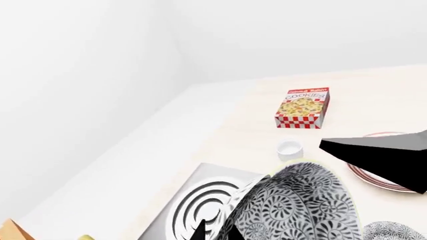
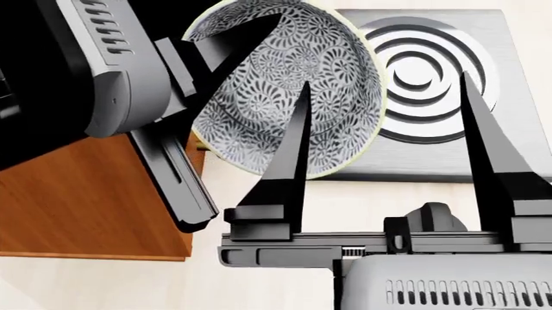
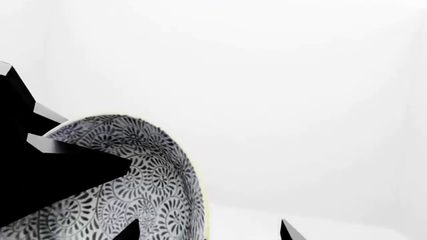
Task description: Pick the akita bowl on the wooden cabinet and place it on the plate.
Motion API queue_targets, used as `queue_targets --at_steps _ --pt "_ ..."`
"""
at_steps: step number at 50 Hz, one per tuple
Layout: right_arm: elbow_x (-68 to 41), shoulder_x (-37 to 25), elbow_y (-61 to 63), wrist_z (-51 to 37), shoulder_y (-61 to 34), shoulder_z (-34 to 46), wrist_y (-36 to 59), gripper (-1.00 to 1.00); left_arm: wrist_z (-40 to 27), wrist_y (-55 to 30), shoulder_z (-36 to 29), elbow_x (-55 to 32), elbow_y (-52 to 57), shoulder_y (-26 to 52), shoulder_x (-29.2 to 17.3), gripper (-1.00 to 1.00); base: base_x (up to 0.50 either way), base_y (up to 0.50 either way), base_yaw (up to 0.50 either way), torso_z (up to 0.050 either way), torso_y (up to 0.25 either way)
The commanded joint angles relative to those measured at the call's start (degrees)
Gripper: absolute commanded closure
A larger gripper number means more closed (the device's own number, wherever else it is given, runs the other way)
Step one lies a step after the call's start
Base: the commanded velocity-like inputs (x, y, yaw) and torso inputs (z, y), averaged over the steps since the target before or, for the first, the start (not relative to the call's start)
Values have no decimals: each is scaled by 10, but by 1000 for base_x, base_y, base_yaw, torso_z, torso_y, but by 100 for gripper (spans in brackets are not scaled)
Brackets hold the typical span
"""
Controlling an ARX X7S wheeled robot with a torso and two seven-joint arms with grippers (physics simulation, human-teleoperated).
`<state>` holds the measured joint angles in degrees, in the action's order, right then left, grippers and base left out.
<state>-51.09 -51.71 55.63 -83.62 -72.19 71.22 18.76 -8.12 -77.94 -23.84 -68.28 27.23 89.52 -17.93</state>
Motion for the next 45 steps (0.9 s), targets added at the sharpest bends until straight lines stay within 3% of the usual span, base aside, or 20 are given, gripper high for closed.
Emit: queue_targets --at_steps 1,13,14,33,43,44,45 --pt "-12 3 -14 9 7 -2 -5 -100 -7 5 7 -9 2 -1 -3 100 0 0 0 0 0" --pt "-13 3 -19 11 15 -4 -7 -100 -10 13 5 -14 6 -8 -11 100 0 0 0 0 0" --pt "-12 2 -18 11 15 -4 -7 100 -10 14 4 -14 6 -9 -12 100 0 0 0 0 0" --pt "-14 5 -15 5 17 -9 3 100 -15 27 1 -14 4 -15 -22 100 0 0 0 1 1" --pt "-37 13 -8 -28 -5 -13 54 100 -17 34 -3 -9 2 -17 -26 100 0 0 0 0 0" --pt "-38 13 -4 -33 -8 -14 59 100 -19 32 -5 -9 2 -18 -27 -100 0 0 0 0 0" --pt "-39 14 -4 -34 -9 -15 61 100 -16 33 -8 -7 4 -19 -28 -100 0 0 0 0 0"
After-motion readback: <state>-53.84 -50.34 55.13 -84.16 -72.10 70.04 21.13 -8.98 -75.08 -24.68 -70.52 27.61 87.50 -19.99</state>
